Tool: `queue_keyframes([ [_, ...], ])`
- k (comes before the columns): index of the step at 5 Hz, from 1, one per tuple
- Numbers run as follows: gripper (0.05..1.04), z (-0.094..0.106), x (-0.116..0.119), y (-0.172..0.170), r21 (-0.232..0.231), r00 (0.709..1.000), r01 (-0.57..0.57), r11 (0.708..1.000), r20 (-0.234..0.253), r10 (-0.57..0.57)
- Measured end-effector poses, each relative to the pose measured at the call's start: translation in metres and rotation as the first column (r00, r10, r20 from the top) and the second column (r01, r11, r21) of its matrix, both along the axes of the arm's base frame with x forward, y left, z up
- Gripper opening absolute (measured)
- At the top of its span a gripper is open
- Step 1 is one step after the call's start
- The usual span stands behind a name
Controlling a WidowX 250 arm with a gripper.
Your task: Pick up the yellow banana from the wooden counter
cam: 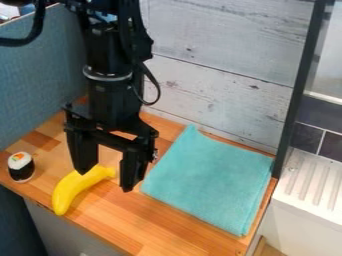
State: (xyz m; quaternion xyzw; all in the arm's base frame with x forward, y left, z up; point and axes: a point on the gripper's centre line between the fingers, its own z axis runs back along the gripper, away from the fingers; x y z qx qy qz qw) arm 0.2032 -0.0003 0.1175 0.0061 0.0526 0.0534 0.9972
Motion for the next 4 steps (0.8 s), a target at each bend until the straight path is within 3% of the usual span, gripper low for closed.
queue_keyframes([
  [1,1.001,-0.004,-0.002,0.0,0.001,1.0,0.002,1.0,-0.018,-0.002],
  [3,1.001,-0.008,0.006,0.052,0.067,0.998,0.057,0.996,-0.022,-0.055],
  [4,1.001,-0.016,0.014,0.067,0.111,0.998,0.063,0.992,0.003,-0.063],
])
